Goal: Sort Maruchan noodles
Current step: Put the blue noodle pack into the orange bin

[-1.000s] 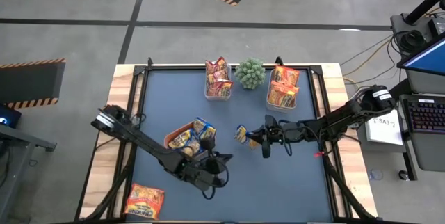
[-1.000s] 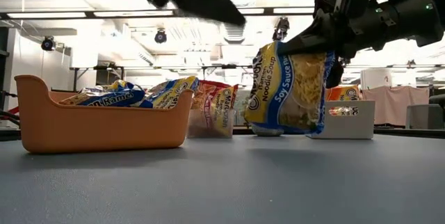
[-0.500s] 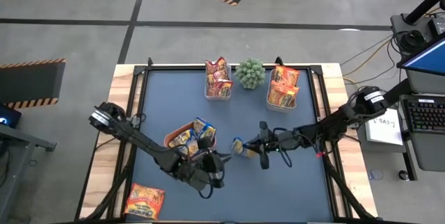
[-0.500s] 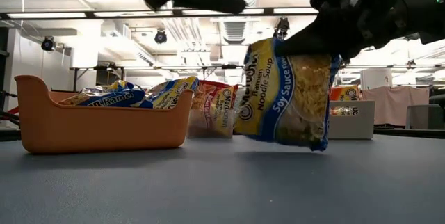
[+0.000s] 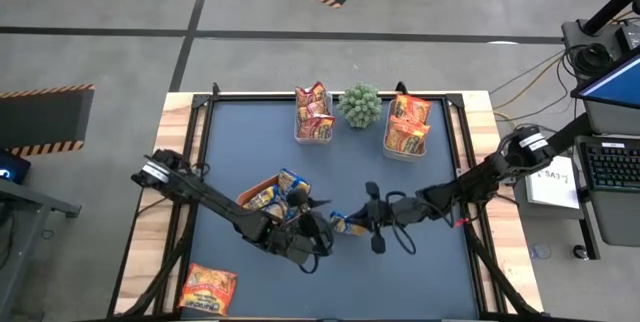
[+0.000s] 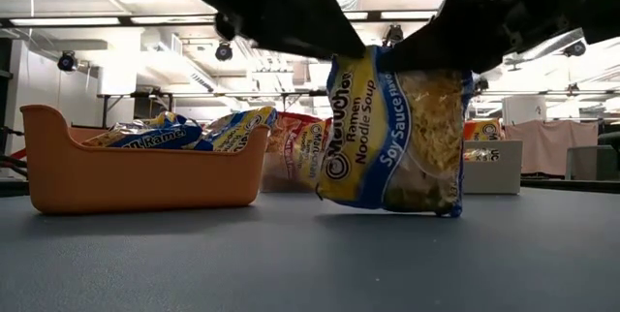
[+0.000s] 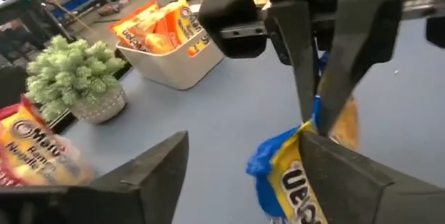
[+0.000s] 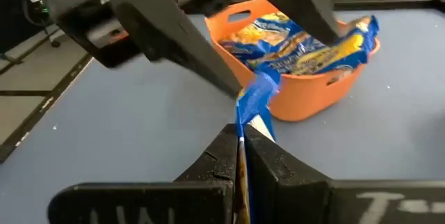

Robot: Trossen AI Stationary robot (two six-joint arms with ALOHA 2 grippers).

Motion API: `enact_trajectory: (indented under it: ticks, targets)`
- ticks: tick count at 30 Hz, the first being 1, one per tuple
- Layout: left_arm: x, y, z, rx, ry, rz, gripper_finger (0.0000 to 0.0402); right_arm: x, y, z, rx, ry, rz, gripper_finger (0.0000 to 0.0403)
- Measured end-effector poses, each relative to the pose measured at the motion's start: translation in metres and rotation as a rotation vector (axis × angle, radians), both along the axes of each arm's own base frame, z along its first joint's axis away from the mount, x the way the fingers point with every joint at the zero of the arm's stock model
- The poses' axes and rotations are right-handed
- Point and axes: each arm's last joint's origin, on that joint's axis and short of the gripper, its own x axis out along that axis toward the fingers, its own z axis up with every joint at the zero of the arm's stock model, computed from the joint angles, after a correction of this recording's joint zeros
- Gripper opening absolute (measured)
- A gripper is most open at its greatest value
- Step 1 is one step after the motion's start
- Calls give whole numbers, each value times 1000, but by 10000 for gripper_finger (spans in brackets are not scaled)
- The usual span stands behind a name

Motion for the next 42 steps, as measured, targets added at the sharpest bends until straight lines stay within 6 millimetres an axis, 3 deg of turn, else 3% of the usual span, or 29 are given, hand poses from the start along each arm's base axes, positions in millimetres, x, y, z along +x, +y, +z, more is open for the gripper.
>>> enact_trajectory:
  ticks: [5, 10, 14, 20, 22, 24, 29, 35, 42]
  targets:
    - [13, 5, -13, -31, 27, -95, 275, 1, 1, -3, -15, 29, 9, 8]
    - [17, 5, -24, -43, 49, -138, 251, 0, 2, -3, -11, 23, 5, 8]
    - [17, 4, -24, -29, 55, -143, 194, 0, 2, -3, 1, 24, 3, 9]
    - [17, 4, -24, -20, 64, -147, 66, 1, 3, 0, 36, 17, 4, 24]
    - [17, 4, -24, -20, 64, -148, 24, 1, 3, 2, 60, 12, -8, 45]
    - [16, 4, -24, -19, 65, -147, 8, 0, 3, 5, 73, 3, -15, 72]
    - [16, 2, -24, -18, 66, -149, 16, -7, 0, 15, 107, 25, -29, 155]
    - [14, 1, -26, -9, 87, -153, 2, -33, -10, 26, 113, 208, -61, 247]
    - [14, 1, -26, 4, 98, -159, 0, -52, -18, 27, 100, 297, -94, 312]
